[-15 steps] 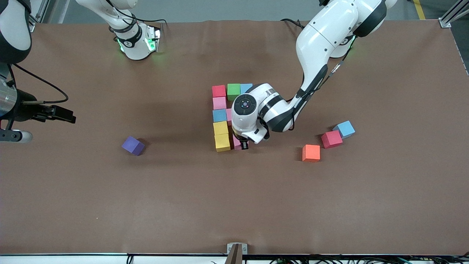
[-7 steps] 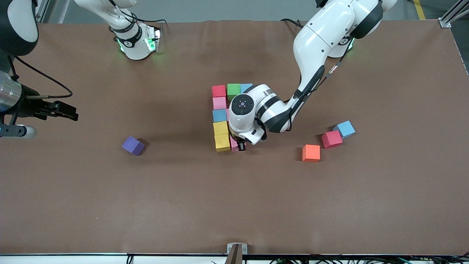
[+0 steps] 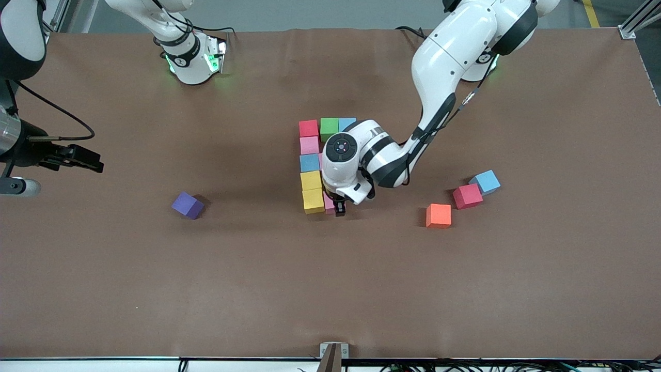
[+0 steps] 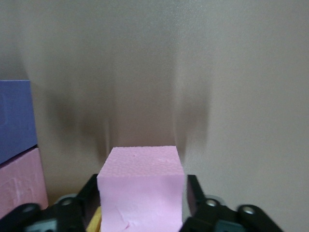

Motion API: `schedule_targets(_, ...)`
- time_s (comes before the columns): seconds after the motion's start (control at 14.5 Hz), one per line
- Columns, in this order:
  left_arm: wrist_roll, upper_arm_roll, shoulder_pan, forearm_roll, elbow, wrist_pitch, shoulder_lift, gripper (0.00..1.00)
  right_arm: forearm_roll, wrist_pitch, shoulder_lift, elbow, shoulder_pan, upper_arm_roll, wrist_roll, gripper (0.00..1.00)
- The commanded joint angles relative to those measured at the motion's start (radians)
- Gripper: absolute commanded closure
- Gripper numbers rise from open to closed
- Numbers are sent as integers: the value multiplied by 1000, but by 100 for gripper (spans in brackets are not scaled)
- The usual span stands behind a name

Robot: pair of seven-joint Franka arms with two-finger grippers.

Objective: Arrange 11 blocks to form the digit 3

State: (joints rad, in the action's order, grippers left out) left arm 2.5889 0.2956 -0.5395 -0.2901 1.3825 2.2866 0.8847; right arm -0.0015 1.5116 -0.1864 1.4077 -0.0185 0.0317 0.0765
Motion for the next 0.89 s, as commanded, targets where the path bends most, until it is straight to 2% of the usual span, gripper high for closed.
schedule_targets(0.0,-3,-13,-16,2,-33,-19,-10,0,-15,12,35,31,-24,34,5,0)
schedule_targets(0.21,-6,-1,-8,0,-7,-91,-72,0,-17,12,36,27,-24,34,5,0)
schedule_targets(0.48,-29,7,15,17,90,-114,-174,0,-17,-2,36,1,-26,34,2,0)
schedule_targets(0.83,-123,16,194,19,349,-122,-369,0,-28,-4,35,-46,-31,17,-132,0)
